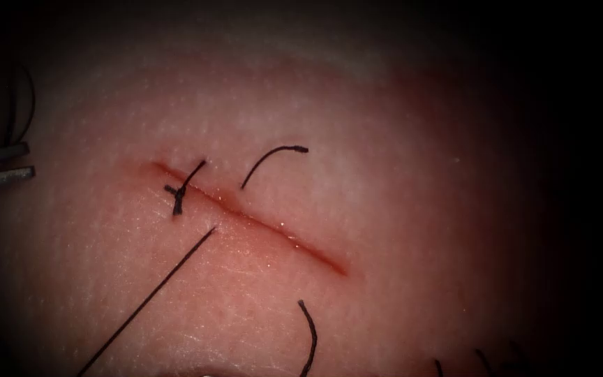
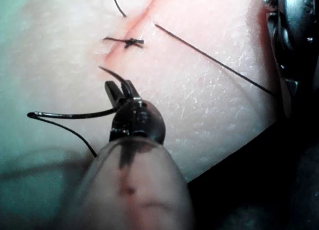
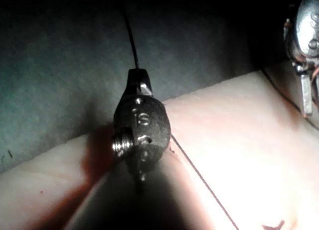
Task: Wound Closure
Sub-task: Pull the string through the cut with the right gripper
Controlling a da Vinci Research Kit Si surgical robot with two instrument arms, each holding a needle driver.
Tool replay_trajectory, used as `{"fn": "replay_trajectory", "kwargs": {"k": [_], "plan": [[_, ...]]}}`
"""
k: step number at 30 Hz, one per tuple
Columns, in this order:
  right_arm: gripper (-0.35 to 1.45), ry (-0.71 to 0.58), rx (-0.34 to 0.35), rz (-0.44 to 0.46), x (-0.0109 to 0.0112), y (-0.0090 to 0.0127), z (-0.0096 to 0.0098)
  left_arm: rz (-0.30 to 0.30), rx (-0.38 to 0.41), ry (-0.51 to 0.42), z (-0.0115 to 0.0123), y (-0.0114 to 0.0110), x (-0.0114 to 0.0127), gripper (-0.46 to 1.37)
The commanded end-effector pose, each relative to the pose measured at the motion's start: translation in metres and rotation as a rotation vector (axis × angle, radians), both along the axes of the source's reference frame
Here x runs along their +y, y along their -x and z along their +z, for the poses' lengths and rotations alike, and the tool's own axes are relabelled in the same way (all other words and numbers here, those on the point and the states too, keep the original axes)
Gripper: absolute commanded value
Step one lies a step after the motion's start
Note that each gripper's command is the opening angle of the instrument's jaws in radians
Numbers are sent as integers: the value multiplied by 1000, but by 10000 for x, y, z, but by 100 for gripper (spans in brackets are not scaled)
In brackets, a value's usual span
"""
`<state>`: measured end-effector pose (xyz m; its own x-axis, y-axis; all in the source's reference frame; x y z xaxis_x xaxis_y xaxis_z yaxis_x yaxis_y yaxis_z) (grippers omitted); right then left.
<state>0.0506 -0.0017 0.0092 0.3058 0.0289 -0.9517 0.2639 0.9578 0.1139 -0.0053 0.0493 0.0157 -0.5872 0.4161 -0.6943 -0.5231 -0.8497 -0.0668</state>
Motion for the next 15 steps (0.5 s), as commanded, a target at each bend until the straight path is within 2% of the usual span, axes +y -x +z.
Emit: {"fn": "replay_trajectory", "kwargs": {"k": [1,15], "plan": [[-35,-6,0,1,-2,-1,-2,6,-3,-5,0,0,0,-35],[-35,-23,22,-23,-19,-13,-12,6,-3,-5,0,0,0,-35]]}}
